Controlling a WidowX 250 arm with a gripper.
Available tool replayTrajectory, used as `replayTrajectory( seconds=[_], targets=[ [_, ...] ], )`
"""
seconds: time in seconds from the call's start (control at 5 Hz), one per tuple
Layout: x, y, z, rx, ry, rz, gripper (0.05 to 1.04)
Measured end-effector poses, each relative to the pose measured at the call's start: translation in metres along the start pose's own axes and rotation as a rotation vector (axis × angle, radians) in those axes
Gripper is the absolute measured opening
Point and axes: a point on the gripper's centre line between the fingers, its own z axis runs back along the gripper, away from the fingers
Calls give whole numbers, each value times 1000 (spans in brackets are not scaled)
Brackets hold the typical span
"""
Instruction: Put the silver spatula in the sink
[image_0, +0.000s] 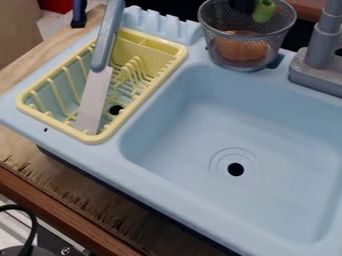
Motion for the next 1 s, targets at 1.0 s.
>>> replayTrajectory(
  seconds=[1.0],
  targets=[
    [-44,94,-12,-70,17,-415,310]
  ],
)
